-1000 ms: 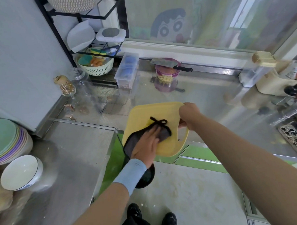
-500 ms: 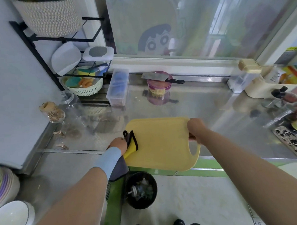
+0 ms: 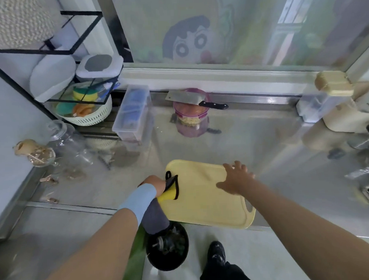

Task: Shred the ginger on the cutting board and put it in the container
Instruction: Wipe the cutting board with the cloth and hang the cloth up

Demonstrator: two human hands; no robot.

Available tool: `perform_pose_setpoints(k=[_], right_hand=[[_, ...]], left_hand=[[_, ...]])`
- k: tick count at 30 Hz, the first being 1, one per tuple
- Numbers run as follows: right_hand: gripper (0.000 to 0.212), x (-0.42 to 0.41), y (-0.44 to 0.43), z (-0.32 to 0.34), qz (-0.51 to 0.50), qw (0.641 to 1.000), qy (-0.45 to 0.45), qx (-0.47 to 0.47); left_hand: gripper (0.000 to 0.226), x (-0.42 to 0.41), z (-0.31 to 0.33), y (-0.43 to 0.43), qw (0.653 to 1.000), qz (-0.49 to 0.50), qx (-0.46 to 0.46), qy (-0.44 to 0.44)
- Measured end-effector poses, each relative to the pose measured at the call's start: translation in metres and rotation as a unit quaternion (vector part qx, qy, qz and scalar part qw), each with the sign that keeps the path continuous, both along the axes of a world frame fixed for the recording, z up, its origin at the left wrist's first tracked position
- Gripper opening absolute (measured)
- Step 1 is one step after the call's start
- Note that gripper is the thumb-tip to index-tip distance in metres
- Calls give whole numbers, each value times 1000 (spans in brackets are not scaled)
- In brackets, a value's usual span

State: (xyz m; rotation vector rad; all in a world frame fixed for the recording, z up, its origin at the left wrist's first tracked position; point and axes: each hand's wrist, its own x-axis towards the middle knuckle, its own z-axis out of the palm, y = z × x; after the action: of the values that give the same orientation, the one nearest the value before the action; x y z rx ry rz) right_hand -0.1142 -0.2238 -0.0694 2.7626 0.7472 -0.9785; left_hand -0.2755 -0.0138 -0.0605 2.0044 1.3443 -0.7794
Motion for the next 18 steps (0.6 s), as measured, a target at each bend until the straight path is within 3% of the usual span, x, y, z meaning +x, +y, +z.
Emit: perform_pose_setpoints(k=[6, 8, 11, 16, 18], right_hand=[[76, 0, 29, -8, 220, 971, 6, 97], [72, -12, 40, -13, 254, 960, 61, 98], [60, -14, 46, -22, 249, 963, 76, 69], [52, 0, 68, -8, 184, 982, -33, -7], [54, -13, 97, 10, 149, 984, 22, 91]], left_hand=[[65, 43, 8, -27, 995, -91, -20, 37], [46, 47, 9, -24, 995, -94, -6, 23], [27, 40, 14, -4, 996, -89, 20, -22], [37, 9, 30, 37, 986, -29, -27, -161], [32, -3, 37, 51, 978, -38, -47, -201]])
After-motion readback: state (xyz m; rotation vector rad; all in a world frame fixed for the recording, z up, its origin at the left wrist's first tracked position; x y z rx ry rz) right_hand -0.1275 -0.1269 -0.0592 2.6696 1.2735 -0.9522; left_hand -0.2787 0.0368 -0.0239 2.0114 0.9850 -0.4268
